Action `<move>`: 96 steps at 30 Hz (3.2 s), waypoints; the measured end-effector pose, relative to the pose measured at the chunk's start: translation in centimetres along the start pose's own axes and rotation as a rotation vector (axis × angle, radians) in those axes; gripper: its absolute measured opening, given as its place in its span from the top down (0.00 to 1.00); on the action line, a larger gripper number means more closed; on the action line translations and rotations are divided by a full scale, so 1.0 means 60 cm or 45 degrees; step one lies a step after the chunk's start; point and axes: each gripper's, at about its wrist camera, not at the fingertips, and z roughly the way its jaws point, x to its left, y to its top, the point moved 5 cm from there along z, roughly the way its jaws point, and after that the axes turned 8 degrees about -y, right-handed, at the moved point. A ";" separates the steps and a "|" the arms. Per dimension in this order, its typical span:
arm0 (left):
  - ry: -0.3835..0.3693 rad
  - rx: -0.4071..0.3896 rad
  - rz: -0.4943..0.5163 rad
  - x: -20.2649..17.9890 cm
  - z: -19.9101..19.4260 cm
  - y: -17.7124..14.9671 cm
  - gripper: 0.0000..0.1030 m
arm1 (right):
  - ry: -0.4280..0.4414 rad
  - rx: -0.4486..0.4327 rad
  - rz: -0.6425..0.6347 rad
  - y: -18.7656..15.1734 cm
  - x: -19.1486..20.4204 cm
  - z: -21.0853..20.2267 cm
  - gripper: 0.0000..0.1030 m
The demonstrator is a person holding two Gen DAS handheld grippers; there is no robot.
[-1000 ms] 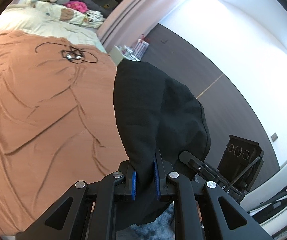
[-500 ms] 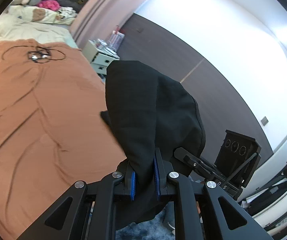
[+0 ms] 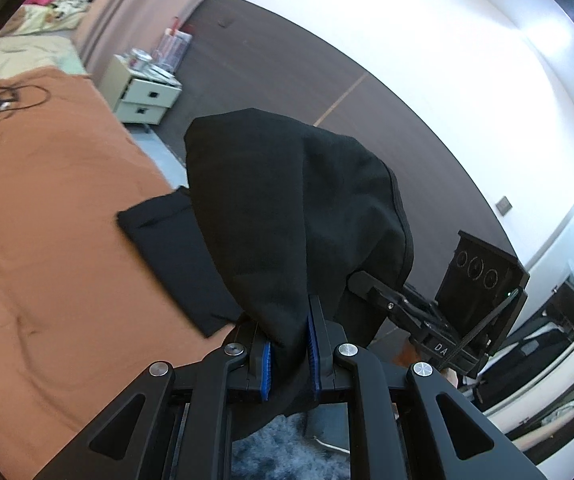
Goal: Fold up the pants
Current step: 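Lift the folded shorts off the bed with both grippers, then carry the shorts toward the bed corner and lower them onto the duvet, then open both grippers and pull them back from the folded shorts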
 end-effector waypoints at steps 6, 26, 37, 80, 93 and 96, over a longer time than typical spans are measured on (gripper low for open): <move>-0.077 0.051 0.003 0.008 0.074 0.019 0.86 | -0.082 0.021 -0.060 -0.007 0.002 -0.014 0.78; -0.183 0.194 -0.153 0.150 0.273 0.041 0.86 | -0.246 0.186 -0.094 -0.056 0.045 -0.018 0.79; -0.165 0.184 -0.290 0.249 0.306 0.041 0.86 | -0.273 0.314 -0.083 -0.057 0.083 0.030 0.79; 0.184 0.092 -0.586 0.360 0.227 0.028 0.64 | -0.552 0.535 0.383 -0.149 -0.053 -0.089 0.62; 0.275 0.124 -0.409 0.289 0.123 0.034 0.41 | -0.594 0.472 0.467 -0.108 -0.010 -0.188 0.62; 0.279 0.132 -0.370 0.261 0.102 0.032 0.37 | -0.579 0.464 0.454 -0.114 0.020 -0.200 0.55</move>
